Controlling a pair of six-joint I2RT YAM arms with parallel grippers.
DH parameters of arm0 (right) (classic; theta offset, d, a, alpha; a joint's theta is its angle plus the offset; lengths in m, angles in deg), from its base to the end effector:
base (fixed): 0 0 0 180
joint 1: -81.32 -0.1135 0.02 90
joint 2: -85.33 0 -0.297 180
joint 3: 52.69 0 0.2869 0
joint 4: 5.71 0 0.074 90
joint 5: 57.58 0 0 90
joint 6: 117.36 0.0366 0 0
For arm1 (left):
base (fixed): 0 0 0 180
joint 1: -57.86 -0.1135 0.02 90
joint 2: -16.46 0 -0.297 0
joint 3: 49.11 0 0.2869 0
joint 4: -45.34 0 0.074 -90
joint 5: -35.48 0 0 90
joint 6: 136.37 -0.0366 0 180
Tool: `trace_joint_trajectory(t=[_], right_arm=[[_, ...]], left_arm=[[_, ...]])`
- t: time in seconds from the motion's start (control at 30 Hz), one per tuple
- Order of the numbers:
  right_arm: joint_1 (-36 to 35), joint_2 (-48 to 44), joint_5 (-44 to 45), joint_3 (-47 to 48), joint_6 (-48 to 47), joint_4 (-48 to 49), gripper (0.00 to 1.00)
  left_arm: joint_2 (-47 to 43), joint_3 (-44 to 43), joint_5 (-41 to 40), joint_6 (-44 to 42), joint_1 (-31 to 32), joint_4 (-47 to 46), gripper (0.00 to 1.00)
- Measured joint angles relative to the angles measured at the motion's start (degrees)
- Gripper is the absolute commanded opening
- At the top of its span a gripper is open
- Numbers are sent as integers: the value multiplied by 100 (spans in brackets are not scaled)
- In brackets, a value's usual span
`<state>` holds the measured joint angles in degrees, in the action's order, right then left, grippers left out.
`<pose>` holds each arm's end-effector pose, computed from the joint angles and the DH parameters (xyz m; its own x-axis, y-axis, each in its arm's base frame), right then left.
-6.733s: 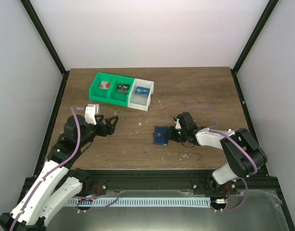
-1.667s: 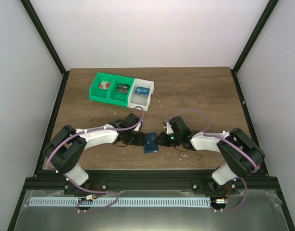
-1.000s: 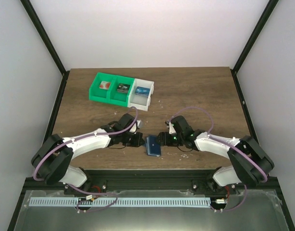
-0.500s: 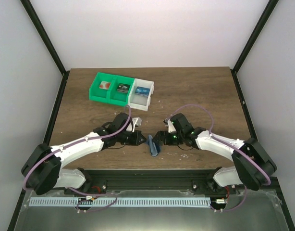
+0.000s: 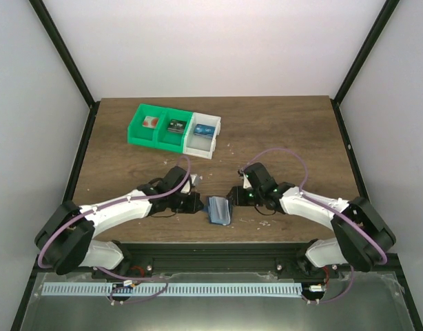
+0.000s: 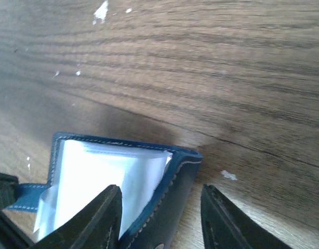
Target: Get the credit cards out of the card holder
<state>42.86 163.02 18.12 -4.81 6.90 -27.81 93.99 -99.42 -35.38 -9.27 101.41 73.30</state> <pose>0.2083 0.1770 0.1749 -0.9158 -0.0308 -0.4004 -0.2498 0.8244 0.5080 0.1896 -0.1968 0.1831 -0.9490 0.1159 -0.2931 0.2685 0.7844 -0.5591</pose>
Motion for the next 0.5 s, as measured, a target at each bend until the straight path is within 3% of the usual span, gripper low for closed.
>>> trace_joint_trajectory(t=[0.2, 0.3, 0.4, 0.5], right_arm=[[2, 11, 542, -350, 72, 17, 24], [0, -22, 629, -645, 125, 76, 2], [0, -107, 608, -774, 140, 308, 0], [0, -109, 549, -822, 129, 498, 0]], left_arm=[[7, 0, -505, -4, -4, 264, 1], [72, 0, -675, -7, -17, 435, 1], [79, 24, -684, -4, -17, 461, 3], [79, 35, -634, 7, -28, 485, 18]])
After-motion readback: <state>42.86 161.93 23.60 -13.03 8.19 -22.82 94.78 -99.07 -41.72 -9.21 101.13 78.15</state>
